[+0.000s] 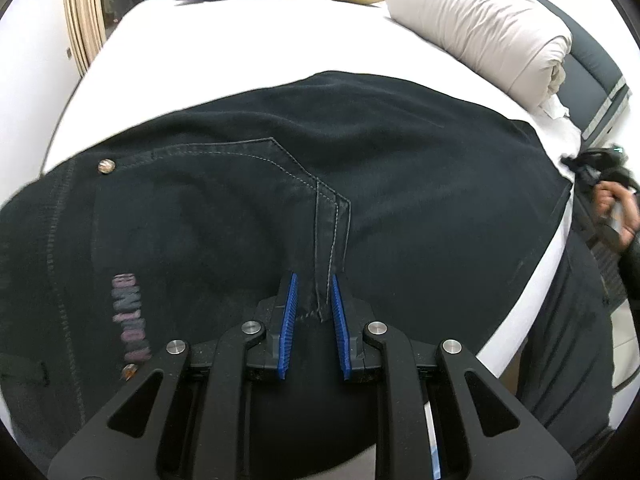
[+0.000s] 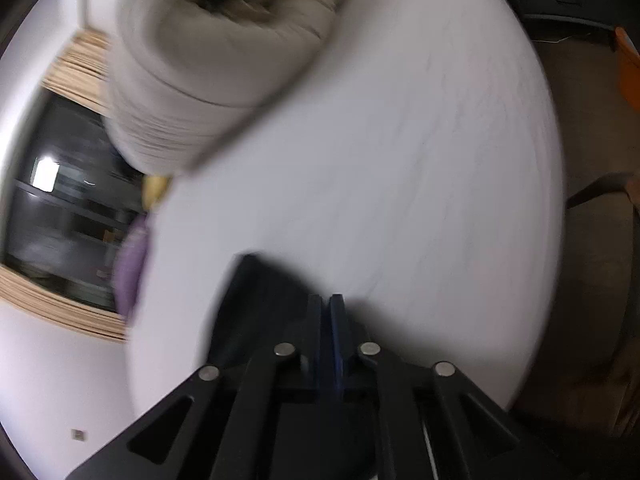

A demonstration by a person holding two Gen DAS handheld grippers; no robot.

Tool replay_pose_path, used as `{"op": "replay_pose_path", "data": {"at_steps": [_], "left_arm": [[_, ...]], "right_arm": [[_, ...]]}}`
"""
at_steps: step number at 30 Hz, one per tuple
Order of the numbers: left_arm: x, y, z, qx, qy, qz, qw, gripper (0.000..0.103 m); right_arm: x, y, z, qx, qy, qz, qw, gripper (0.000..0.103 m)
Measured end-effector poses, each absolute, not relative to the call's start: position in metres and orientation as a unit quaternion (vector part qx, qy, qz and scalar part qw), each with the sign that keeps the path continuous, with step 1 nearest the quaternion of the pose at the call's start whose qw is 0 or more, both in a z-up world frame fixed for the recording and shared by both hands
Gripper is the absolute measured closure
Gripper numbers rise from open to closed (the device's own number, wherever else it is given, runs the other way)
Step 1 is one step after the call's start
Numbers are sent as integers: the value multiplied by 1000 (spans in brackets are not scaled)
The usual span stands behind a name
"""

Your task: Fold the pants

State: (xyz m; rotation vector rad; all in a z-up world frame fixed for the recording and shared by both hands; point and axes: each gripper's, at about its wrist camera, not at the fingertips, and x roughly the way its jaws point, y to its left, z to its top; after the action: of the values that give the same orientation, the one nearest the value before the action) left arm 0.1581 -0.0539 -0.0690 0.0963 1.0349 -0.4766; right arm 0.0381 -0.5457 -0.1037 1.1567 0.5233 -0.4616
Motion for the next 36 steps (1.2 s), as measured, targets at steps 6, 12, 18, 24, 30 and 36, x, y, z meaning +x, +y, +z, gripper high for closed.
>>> {"op": "replay_pose_path", "data": {"at_steps": [6,12,18,24,30,36], "left_arm": [[168,-84,-67,51,485,-223,844,86],[164,-68,-75,34,489,-218,844,85],[147,-21,-53,0,469,-198,860,85],[214,-14,-27,-25,427,-168,888,85],[249,19,-66,-71,463,-147,871,85],[236,53,-76,-115,440,-177,873,85]], "right_arm": [[80,-409,-85,529,284,17,799,86],[110,-378,-147,550,356,14,755,103],[55,-461,-122,552,297,-167,761,95],[123,-372,-58,504,295,-15,812,87],[256,-213,-79,480,377,200,766,73],[356,-201,-142,500,428,180,731,103]]}}
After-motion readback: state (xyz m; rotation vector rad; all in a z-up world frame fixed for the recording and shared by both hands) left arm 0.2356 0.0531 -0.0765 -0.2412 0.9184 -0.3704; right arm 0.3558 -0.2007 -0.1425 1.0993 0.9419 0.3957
